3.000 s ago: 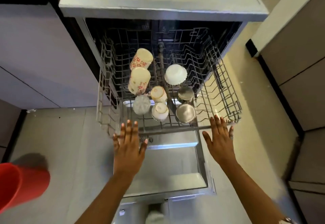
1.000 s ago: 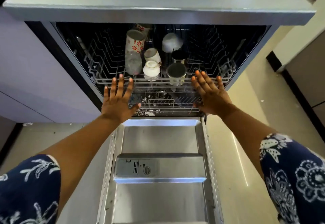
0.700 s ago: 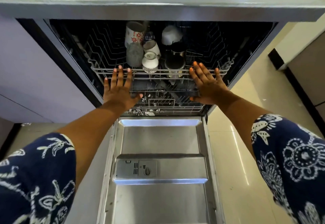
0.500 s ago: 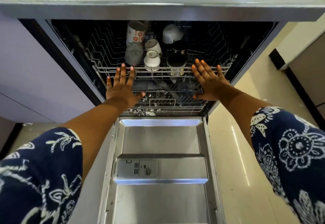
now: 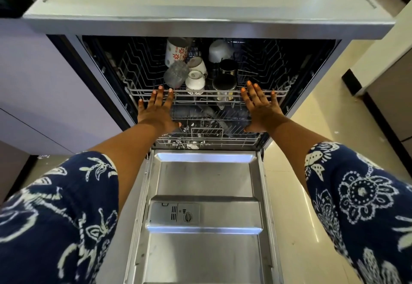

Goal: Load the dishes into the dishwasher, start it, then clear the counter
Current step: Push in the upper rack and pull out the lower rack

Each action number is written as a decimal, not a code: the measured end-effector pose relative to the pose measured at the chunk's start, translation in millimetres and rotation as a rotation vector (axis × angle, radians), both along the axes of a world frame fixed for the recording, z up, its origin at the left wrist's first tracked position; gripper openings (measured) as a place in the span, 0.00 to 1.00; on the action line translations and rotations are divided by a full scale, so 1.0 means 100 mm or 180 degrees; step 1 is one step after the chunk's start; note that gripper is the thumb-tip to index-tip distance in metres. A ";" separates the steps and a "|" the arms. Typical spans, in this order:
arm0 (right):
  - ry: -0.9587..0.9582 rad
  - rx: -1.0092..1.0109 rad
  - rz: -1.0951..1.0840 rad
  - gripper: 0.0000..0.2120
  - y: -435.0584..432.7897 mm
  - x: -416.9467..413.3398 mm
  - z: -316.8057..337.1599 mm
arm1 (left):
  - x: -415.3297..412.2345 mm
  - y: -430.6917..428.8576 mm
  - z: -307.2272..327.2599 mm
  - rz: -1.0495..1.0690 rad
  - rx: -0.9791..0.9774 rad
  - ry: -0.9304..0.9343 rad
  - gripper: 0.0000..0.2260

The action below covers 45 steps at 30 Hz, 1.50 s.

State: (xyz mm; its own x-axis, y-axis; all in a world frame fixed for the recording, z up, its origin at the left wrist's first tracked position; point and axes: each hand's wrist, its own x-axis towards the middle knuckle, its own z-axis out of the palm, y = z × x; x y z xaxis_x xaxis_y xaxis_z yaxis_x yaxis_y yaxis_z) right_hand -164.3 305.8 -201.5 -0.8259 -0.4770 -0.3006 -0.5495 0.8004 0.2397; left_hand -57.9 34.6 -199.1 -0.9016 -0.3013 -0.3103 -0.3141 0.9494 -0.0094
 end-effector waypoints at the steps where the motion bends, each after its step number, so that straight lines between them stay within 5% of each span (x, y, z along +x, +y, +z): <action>1: -0.0007 -0.0035 -0.0025 0.57 -0.01 0.02 0.01 | 0.00 -0.01 0.01 0.0006 0.0000 0.0021 0.47; 8: 0.0173 -0.0614 -0.0176 0.52 -0.01 0.14 -0.07 | 0.07 -0.01 -0.02 -0.0036 -0.0060 0.0211 0.44; 12: 0.0167 -0.1235 -0.0469 0.42 -0.20 0.28 -0.01 | 0.13 0.00 -0.06 -0.0060 -0.0124 0.0594 0.40; 19: 0.0059 -0.1905 0.0019 0.29 -1.01 0.06 0.30 | 0.17 -0.78 -0.01 0.0052 -0.0638 0.0858 0.33; 24: -0.0406 -0.1910 0.0035 0.27 -1.86 -0.31 0.19 | 0.24 -1.12 -0.22 -0.0062 -0.0533 0.0927 0.31; 27: -0.0552 -0.1183 -0.0163 0.30 -2.16 -0.51 0.08 | 0.22 -1.13 -0.36 -0.0057 -0.0457 0.1178 0.34; 45: -0.0833 -0.0927 0.0232 0.35 -2.46 -0.63 0.00 | 0.22 -1.34 -0.42 -0.0531 -0.0695 0.1439 0.36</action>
